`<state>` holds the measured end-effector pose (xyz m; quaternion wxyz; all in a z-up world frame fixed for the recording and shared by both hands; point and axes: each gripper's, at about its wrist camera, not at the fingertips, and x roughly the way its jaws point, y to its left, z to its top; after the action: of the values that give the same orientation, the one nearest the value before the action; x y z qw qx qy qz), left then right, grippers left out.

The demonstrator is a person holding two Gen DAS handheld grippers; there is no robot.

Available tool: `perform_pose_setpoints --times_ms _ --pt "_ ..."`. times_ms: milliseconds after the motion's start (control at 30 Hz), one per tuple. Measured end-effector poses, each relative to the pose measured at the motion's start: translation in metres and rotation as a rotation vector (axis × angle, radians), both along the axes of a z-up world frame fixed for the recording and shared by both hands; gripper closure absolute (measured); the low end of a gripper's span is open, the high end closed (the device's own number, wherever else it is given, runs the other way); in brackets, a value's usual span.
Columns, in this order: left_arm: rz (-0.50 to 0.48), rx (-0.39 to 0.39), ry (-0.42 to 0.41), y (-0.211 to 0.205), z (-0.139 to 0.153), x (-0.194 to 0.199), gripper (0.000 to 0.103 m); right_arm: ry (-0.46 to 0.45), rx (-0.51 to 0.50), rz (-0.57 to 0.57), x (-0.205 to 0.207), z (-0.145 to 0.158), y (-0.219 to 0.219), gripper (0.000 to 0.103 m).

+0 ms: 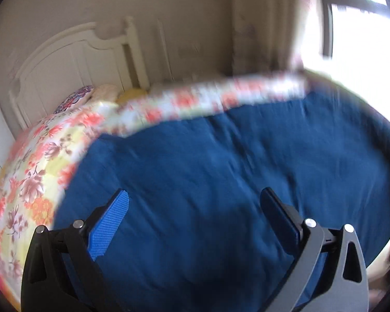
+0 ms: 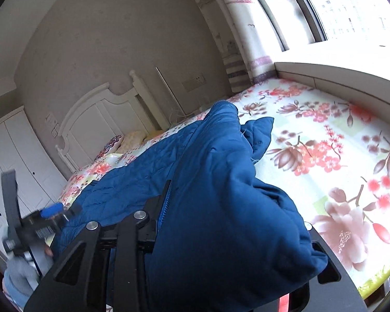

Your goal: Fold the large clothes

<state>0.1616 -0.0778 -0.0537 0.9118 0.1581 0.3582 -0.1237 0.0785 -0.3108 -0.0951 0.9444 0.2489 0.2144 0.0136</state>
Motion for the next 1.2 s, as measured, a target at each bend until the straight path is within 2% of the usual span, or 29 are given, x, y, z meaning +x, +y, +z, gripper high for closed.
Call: perform_pose_setpoints --times_ms 33,100,200,267,367,400,467,500,533,600,667,733,867,967,1033,1100,1200 --pt "0.012 0.029 -0.024 -0.003 -0.011 -0.010 0.002 -0.011 -0.013 0.007 -0.001 0.005 0.002 0.060" --pt "-0.002 0.008 -0.076 0.004 -0.013 -0.038 0.003 -0.045 -0.095 0.015 -0.002 0.024 0.017 0.060" --pt "-0.074 -0.039 -0.080 0.029 0.000 -0.072 0.003 -0.118 -0.203 0.030 0.002 0.057 0.046 0.060" --pt "-0.071 -0.062 -0.077 0.056 0.009 -0.085 0.003 -0.173 -0.290 0.054 0.007 0.081 0.076 0.060" --pt "0.020 -0.190 -0.084 0.126 0.031 -0.091 0.003 -0.248 -0.492 0.124 0.020 0.113 0.146 0.060" --pt "0.088 -0.238 -0.108 0.158 0.043 -0.090 0.003 -0.268 -0.582 0.164 0.026 0.120 0.180 0.060" --pt "0.205 -0.274 -0.174 0.203 0.062 -0.087 0.003 -0.290 -0.737 0.239 0.035 0.122 0.242 0.060" --pt "0.294 -0.289 -0.212 0.234 0.074 -0.086 0.003 -0.294 -0.835 0.301 0.039 0.114 0.283 0.060" --pt "0.342 -0.309 -0.231 0.253 0.082 -0.086 0.003 -0.288 -0.915 0.357 0.044 0.104 0.314 0.060" --pt "0.418 -0.356 -0.271 0.286 0.097 -0.089 0.003 -0.241 -1.130 0.504 0.050 0.062 0.382 0.060" --pt "0.475 -0.372 -0.294 0.311 0.108 -0.088 0.003 -0.173 -1.371 0.644 0.050 -0.003 0.437 0.059" --pt "0.483 -0.371 -0.300 0.320 0.116 -0.086 0.003 -0.224 -1.511 0.609 0.041 -0.033 0.457 0.057" --pt "0.399 -0.360 -0.264 0.305 0.121 -0.062 0.003 -0.225 -1.460 0.611 0.046 -0.032 0.448 0.057" --pt "0.246 -0.330 -0.207 0.269 0.132 -0.018 0.003 -0.272 -1.452 0.609 0.038 -0.030 0.448 0.059" --pt "0.105 -0.300 -0.166 0.231 0.147 0.010 0.003 -0.307 -1.396 0.587 0.032 -0.020 0.442 0.066" --pt "0.039 -0.254 -0.160 0.202 0.160 0.030 0.003 -0.358 -1.323 0.548 0.026 0.002 0.432 0.069" --pt "-0.032 -0.209 -0.160 0.166 0.183 0.054 0.003 -0.402 -1.294 0.514 0.023 0.018 0.426 0.069"
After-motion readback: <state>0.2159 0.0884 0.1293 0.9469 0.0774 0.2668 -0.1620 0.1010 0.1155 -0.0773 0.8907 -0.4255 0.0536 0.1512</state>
